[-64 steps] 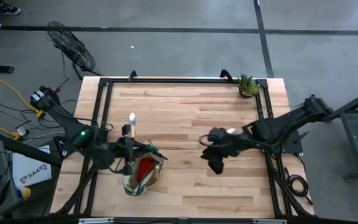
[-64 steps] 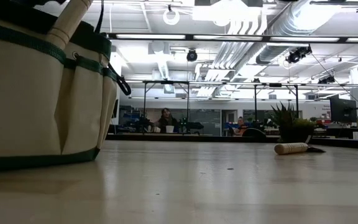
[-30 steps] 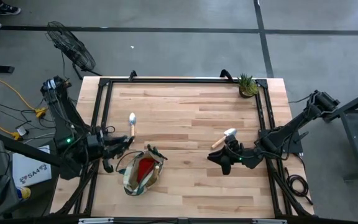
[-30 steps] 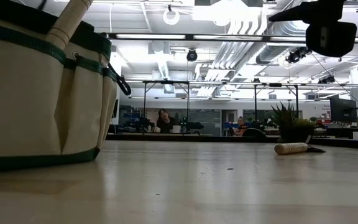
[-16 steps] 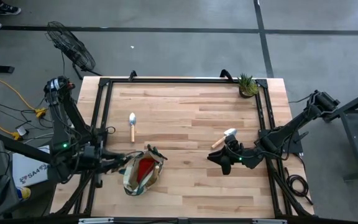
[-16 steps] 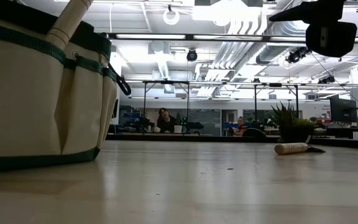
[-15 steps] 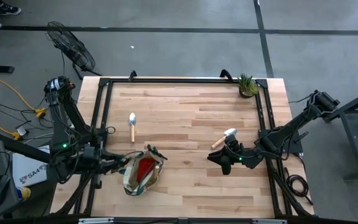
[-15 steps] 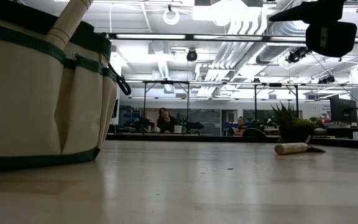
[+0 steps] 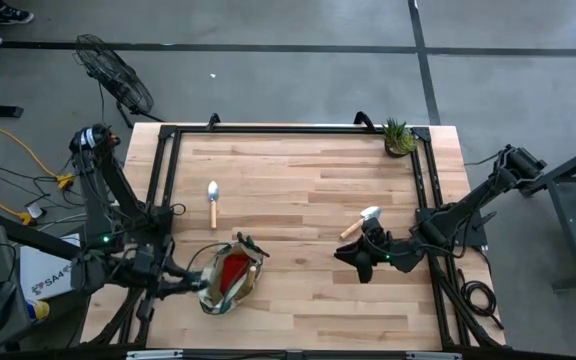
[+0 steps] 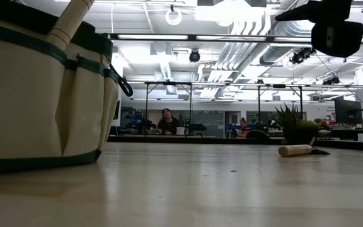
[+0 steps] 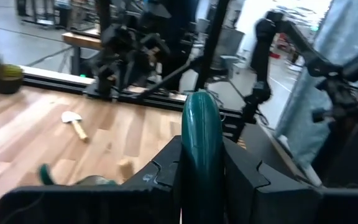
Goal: Pick & Place Garden tools in Gardening bag
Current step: Put the shear scissor into the gardening bag
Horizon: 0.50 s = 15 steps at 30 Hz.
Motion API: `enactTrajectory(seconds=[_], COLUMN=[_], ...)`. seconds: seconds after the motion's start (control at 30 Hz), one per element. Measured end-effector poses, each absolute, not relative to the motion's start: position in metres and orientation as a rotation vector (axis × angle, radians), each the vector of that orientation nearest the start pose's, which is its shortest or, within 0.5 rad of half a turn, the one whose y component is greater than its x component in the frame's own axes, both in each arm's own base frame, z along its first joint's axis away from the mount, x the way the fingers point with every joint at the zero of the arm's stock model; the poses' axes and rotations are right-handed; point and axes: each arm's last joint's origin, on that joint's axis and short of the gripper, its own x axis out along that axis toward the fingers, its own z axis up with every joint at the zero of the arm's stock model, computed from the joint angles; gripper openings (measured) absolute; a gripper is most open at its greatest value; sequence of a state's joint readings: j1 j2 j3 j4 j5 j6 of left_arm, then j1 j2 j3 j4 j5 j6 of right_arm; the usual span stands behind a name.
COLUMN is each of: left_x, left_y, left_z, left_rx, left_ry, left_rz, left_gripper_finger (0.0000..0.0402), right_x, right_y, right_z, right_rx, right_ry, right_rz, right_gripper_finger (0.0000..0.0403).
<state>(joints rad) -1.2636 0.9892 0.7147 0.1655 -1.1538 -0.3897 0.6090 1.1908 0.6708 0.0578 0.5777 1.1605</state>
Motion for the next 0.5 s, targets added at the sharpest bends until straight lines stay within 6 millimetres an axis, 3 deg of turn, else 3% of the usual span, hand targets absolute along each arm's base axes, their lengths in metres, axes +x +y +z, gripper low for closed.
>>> enactTrajectory(seconds=[0.5], left_x=[0.101], left_y=[-0.233], left_z=[0.292], left_rx=[-0.276], left_ry=[-0.014], left_rz=[-0.164], left_gripper_finger=[0.0069], right_x=[0.212], right_y=[0.129], right_z=[0.240], right_rx=[0.900], right_ry=[0.331], right_rz=[-0.177], right_gripper_finger=[0.0102])
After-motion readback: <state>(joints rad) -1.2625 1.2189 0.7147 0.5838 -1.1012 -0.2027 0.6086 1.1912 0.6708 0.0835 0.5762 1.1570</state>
